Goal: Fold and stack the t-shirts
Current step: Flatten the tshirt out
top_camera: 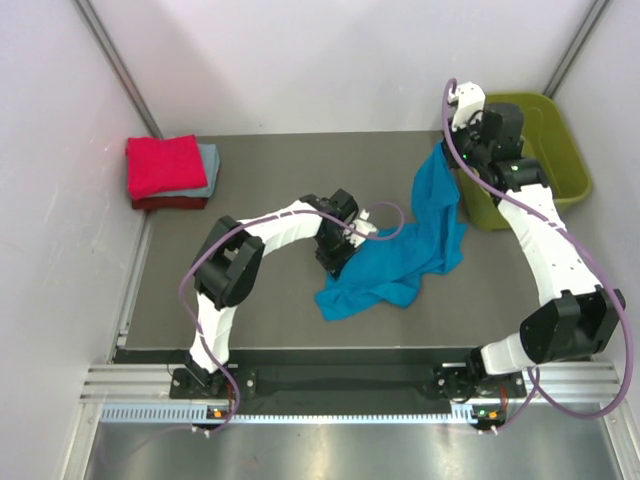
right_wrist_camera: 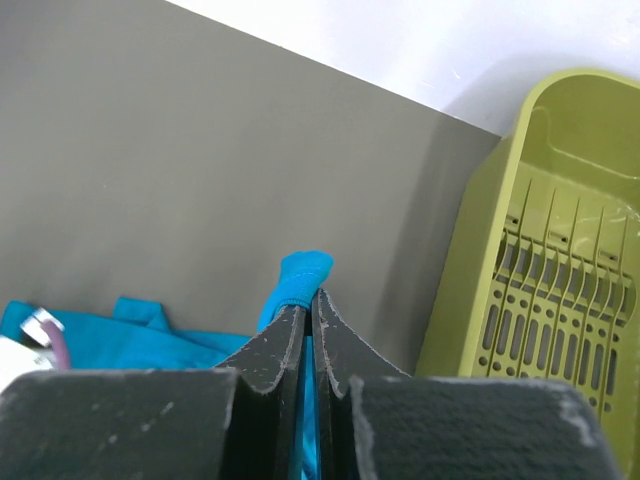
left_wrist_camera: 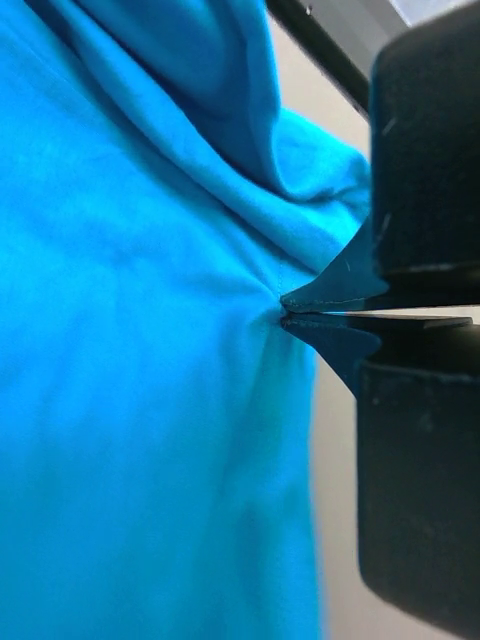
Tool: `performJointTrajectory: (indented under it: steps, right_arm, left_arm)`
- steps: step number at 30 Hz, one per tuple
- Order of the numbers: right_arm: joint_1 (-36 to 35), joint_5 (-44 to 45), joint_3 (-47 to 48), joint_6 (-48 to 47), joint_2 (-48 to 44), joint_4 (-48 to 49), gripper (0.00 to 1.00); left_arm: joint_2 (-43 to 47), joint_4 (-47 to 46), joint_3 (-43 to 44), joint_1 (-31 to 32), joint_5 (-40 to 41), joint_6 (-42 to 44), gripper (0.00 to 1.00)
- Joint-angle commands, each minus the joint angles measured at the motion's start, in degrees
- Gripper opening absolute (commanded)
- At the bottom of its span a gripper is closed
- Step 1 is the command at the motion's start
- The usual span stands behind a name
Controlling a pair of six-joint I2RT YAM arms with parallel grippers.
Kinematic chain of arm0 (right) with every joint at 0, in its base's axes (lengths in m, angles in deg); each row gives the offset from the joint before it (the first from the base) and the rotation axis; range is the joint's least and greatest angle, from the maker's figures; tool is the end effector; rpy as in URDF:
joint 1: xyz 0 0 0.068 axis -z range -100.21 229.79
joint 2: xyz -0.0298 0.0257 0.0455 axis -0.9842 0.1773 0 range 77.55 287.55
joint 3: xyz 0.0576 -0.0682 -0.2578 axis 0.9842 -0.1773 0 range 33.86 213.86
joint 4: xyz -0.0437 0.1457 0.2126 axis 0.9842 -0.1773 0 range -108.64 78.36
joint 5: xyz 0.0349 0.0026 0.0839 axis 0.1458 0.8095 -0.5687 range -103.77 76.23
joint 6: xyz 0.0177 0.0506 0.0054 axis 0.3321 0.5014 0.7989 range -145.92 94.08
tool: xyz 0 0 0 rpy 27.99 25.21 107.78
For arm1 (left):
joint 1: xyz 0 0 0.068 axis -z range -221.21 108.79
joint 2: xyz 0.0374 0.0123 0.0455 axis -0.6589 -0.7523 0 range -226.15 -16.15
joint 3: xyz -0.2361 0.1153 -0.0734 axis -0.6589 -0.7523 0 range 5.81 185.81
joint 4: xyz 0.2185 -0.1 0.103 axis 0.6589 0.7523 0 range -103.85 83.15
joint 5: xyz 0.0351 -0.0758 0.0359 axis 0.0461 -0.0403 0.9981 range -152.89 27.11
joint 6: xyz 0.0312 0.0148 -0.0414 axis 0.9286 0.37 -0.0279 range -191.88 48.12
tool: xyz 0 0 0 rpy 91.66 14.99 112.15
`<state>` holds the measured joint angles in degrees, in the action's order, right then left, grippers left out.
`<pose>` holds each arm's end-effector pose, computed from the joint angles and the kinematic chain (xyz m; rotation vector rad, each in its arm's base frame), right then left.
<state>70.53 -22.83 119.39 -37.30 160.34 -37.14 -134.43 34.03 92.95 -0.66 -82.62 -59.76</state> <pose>0.3241 0.0586 0.4049 -0.4532 1.9120 0.1314 0.3009 -0.2734 0.1651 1.3700 2.6552 -0.5742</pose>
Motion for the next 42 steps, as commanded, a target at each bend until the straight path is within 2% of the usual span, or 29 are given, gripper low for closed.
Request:
performJointTrajectory:
  steps: [1,6,9,12,18,22,24,27,30,32,34,36,40,42]
  right_arm:
    - [-0.24,-0.26,3.14,0.30,0.01,2.73,0.00]
    - [-0.24,-0.34,5.43,0.21,0.54,3.00,0.00]
    - [-0.24,-0.26,7.36,0.39,0.80,3.08,0.00]
    - [-0.32,-0.34,8.94,0.65,0.71,3.17,0.00]
    - [-0.24,-1.05,10.61,1.62,-2.09,2.12,0.00]
    - [-1.02,-3.59,10.09,2.76,-7.27,-2.88,0.00]
    - [-1.20,-7.10,8.95,2.59,-12.71,-5.69,0.00]
    - [-1.99,-9.48,5.53,1.18,-22.99,-6.32,0.00]
    - [-2.26,-8.35,4.19,0.48,-31.62,-3.70,0.00]
    - [-2.26,-6.33,10.76,-1.71,-32.16,-4.99,0.00]
    - [-2.26,-4.75,16.65,-4.60,-32.07,-6.67,0.00]
    - [-2.26,-2.46,17.56,-5.76,-33.47,-4.32,0.00]
    - [-2.26,-0.35,19.66,-4.19,-32.60,-2.54,0.00]
    - [-2.26,-1.31,19.67,-3.22,-30.67,-2.45,0.00]
  left_arm:
    - [7.88,1.40,5.49,-2.67,5.57,1.76,0.00]
    - [14.38,7.93,16.29,-6.53,11.80,6.07,0.00]
    - [17.99,9.60,18.07,-8.03,14.53,8.79,0.00]
    - [20.36,11.52,17.81,-8.21,17.70,9.85,0.00]
    - [28.88,14.17,13.78,-8.39,17.44,9.67,0.00]
    - [38.44,17.59,11.40,-8.39,12.10,12.40,0.00]
    - [42.32,17.78,8.77,-8.39,9.90,12.93,0.00]
    - [51.28,15.85,4.89,-8.56,6.90,13.37,0.00]
    - [54.56,17.25,10.32,-14.35,0.05,11.80,0.00]
    - [55.87,15.86,14.71,-16.55,-0.40,12.05,0.00]
    - [59.98,9.56,14.56,-16.56,0.64,11.79,0.00]
    - [63.51,2.09,11.23,-16.56,1.61,10.91,0.00]
    - [63.18,1.69,11.31,-17.70,3.55,9.77,0.00]
    - [63.52,-0.05,7.63,-17.70,3.12,9.94,0.00]
